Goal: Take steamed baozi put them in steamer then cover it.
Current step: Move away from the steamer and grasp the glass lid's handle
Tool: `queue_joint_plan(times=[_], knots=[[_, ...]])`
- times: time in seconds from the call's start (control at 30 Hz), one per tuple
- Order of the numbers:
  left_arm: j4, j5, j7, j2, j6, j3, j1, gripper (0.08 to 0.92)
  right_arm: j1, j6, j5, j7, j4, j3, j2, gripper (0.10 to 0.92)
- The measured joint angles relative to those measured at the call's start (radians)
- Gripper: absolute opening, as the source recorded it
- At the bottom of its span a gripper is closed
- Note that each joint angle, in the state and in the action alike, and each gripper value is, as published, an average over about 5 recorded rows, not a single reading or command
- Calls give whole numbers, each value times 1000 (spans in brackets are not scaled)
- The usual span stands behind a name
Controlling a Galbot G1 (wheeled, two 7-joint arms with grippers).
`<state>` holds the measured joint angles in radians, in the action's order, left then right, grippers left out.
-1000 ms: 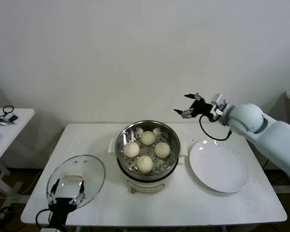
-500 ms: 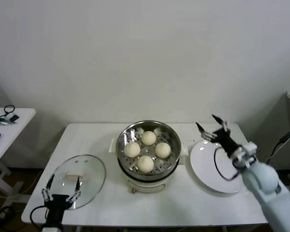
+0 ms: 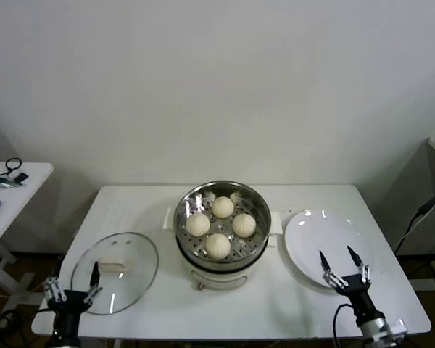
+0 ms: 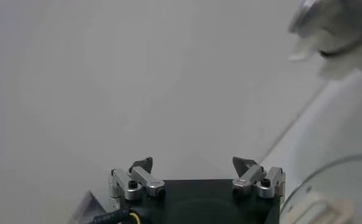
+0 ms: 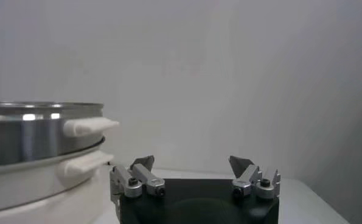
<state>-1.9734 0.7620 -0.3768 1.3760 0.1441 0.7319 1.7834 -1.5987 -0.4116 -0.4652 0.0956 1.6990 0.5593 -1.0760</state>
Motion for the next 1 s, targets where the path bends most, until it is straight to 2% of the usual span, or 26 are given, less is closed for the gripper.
queue_joint_plan(times=[0.23, 0.47, 0.73, 1.0], knots=[[114, 287, -84, -21, -6, -13, -15, 823, -44, -51, 20, -19, -12, 5, -37, 823], [245, 480, -130, -46, 0, -23, -77, 823, -76, -80, 28, -29, -11, 22, -54, 823], [368, 600, -142, -66, 0, -36, -173, 823, -106, -103, 36, -35, -3, 39, -75, 823], [435, 631, -113, -83, -22, -52, -264, 823, -130, -118, 48, -36, -2, 50, -91, 823]])
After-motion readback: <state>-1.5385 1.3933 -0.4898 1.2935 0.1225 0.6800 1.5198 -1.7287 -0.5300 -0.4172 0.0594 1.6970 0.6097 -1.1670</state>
